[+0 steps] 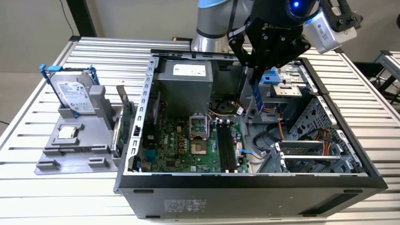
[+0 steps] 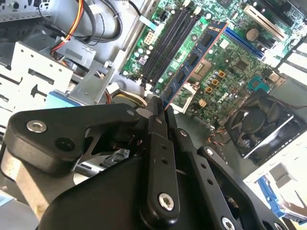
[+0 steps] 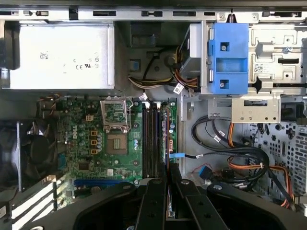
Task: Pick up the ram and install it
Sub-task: 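Insert the ram into the slot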
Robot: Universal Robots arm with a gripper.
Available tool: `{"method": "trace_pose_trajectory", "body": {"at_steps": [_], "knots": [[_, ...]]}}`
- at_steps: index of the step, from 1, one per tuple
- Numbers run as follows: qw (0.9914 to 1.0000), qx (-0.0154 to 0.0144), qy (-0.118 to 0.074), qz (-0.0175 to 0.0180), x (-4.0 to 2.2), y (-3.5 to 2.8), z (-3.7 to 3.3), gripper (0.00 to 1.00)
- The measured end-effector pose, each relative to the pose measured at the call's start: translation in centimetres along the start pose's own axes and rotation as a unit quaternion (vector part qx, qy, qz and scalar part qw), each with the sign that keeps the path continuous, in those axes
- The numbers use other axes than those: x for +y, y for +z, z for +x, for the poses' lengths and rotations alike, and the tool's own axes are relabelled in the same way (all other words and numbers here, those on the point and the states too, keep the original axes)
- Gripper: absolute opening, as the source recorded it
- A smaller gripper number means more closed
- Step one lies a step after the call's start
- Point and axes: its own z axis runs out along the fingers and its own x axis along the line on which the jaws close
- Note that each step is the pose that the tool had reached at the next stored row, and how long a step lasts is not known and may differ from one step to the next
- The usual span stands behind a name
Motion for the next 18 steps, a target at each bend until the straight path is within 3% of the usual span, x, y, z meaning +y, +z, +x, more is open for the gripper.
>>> {"method": "trace_pose_trajectory", "body": {"at_steps": [18], "knots": [[1.0, -0.0001, 0.0, -0.0002, -0.13, 0.45, -0.21, 0.0]]}}
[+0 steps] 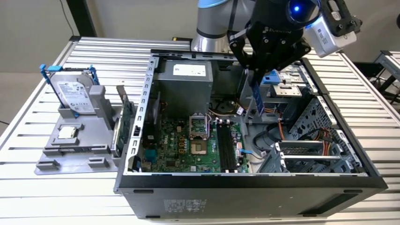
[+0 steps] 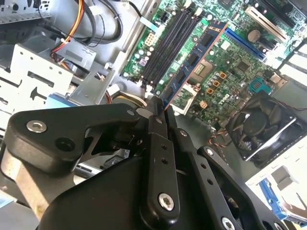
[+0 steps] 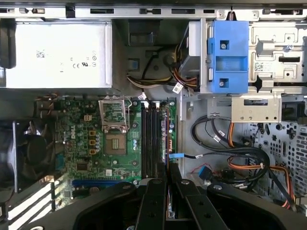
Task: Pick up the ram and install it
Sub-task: 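Insert the ram into the slot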
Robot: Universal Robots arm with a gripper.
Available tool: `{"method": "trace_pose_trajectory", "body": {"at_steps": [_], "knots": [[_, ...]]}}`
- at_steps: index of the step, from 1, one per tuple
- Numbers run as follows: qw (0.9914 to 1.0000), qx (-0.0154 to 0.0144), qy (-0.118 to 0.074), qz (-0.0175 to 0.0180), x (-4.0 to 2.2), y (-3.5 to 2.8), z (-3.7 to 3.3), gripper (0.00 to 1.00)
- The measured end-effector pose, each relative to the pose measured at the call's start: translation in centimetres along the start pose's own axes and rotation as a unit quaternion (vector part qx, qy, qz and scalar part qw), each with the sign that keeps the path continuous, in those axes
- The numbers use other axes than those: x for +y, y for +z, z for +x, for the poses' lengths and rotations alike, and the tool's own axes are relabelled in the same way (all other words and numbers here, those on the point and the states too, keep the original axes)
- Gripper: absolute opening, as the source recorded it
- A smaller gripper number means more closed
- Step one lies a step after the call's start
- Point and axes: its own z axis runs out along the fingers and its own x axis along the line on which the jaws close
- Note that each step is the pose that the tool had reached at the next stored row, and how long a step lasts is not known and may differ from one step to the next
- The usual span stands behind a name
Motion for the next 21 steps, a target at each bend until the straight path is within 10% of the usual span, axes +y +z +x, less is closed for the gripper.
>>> {"method": "trace_pose_trajectory", "body": {"at_steps": [21], "knots": [[1.0, 0.0, 0.0, 0.0, -0.23, 1.04, -0.32, 0.0]]}}
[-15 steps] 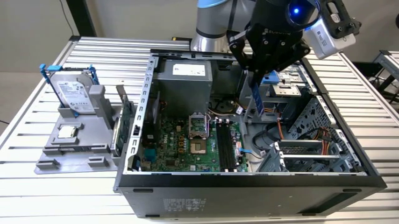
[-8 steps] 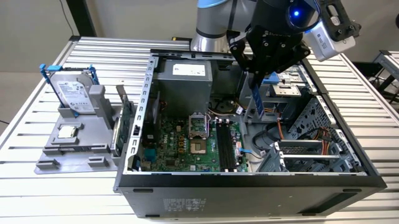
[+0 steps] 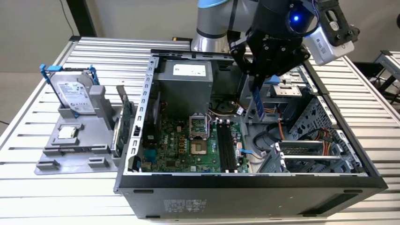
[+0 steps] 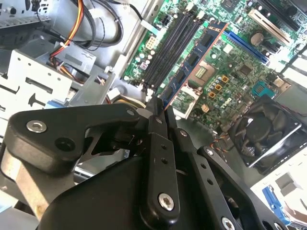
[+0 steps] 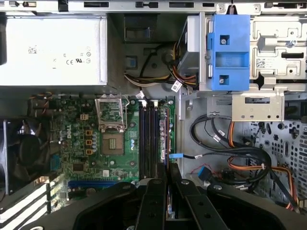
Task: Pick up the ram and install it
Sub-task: 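Insert the ram into the slot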
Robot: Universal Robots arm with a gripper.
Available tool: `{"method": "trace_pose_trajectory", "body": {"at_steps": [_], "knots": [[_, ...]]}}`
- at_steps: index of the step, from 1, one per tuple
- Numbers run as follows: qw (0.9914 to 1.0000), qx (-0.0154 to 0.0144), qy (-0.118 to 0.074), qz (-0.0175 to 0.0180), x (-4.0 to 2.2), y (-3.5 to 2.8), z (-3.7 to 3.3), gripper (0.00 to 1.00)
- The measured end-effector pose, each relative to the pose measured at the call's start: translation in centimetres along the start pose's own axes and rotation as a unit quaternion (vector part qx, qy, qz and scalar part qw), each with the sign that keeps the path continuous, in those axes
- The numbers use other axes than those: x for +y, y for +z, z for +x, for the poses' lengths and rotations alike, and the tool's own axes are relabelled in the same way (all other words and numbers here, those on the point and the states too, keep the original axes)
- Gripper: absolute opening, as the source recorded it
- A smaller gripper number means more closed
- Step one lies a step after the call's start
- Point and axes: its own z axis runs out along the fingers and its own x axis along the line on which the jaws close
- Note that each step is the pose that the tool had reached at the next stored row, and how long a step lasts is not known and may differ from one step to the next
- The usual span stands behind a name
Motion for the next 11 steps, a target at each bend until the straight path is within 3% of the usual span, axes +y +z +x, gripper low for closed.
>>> {"method": "trace_pose_trajectory", "body": {"at_steps": [11], "knots": [[1.0, 0.0, 0.0, -0.0001, -0.01, 0.24, -0.01, 0.0]]}}
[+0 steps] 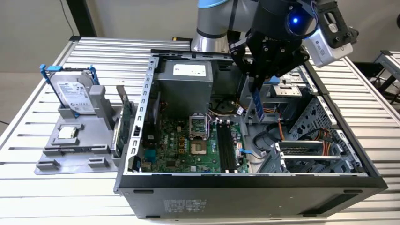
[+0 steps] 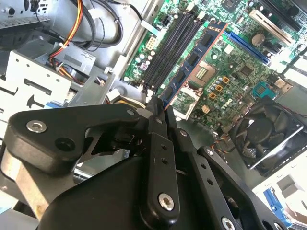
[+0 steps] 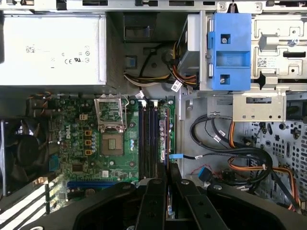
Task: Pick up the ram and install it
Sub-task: 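Insert the ram into the slot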
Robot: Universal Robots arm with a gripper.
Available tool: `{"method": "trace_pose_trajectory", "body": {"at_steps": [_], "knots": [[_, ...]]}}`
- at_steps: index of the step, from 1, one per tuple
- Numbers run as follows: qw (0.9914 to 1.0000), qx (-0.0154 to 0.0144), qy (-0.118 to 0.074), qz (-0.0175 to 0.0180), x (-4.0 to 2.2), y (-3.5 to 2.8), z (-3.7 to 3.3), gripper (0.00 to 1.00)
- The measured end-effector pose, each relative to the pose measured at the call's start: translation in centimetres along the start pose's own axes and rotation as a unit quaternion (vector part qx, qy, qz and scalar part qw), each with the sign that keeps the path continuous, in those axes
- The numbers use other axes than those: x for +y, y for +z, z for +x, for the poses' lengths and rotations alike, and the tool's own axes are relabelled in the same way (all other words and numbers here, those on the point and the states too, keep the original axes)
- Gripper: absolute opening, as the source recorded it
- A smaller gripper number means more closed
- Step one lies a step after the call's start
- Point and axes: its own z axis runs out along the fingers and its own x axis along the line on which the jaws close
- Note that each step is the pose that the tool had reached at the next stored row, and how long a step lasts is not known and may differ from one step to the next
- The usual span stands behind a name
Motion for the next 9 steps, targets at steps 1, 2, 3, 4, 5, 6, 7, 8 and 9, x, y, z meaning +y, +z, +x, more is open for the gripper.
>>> {"method": "trace_pose_trajectory", "body": {"at_steps": [1, 2, 3, 4, 5, 6, 7, 8, 9], "knots": [[1.0, 0.0, 0.0, 0.0, 0.0, 0.05, 0.0, 0.0], [1.0, 0.0, 0.0, 0.0001, -0.01, 0.1, 0.0, 0.0], [1.0, 0.0, 0.0, 0.0001, -0.01, 0.16, 0.0, 0.0], [1.0, 0.0, 0.0, 0.0001, -0.02, 0.23, 0.0, 0.0], [1.0, 0.0, 0.0, 0.0001, -0.02, 0.31, 0.0, 0.0], [1.0, 0.0, 0.0, 0.0001, -0.02, 0.38, 0.0, 0.0], [1.0, 0.0, 0.0, 0.0001, -0.03, 0.45, 0.0, 0.0], [1.0, 0.0, 0.0, 0.0002, -0.03, 0.53, 0.0, 0.0], [1.0, 0.0, 0.0, 0.0001, -0.04, 0.61, 0.01, 0.0]]}}
